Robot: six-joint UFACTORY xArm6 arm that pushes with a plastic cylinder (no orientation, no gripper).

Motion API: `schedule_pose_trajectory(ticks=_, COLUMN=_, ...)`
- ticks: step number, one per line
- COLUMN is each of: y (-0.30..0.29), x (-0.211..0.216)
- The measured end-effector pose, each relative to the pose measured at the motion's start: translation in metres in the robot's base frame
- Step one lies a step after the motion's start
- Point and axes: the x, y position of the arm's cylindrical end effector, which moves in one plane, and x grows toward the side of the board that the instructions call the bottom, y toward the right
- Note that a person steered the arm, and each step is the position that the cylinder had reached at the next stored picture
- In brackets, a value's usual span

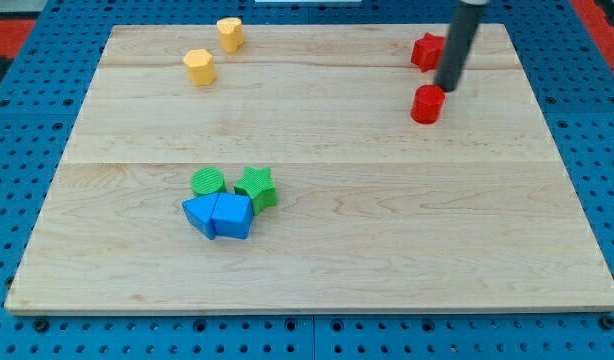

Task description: Push the red circle into the yellow hexagon

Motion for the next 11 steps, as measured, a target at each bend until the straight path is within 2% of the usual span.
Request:
schedule_pose_trajectory(ticks=1, y=0.025, x=0.014)
schedule_pose_trajectory(ticks=2, y=0.086, x=0.047)
schedule_pose_trajectory(ticks=3, y=0.028, x=0.053)
schedule_pose_trajectory(ticks=4, y=-0.033, x=0.017)
schedule_pose_trajectory(ticks=5, y=-0.108, x=-0.001)
schedule_pose_trajectory(ticks=7, y=-0.130, x=0.031)
schedule_pose_trajectory(ticks=8, y=-0.215, x=0.014)
schedule_pose_trajectory(ticks=9, y=-0.243, x=-0.019)
schedule_pose_trajectory(ticks=10, y=-0.183, x=0.015)
schedule_pose_trajectory(ticks=11, y=-0.073, x=0.019)
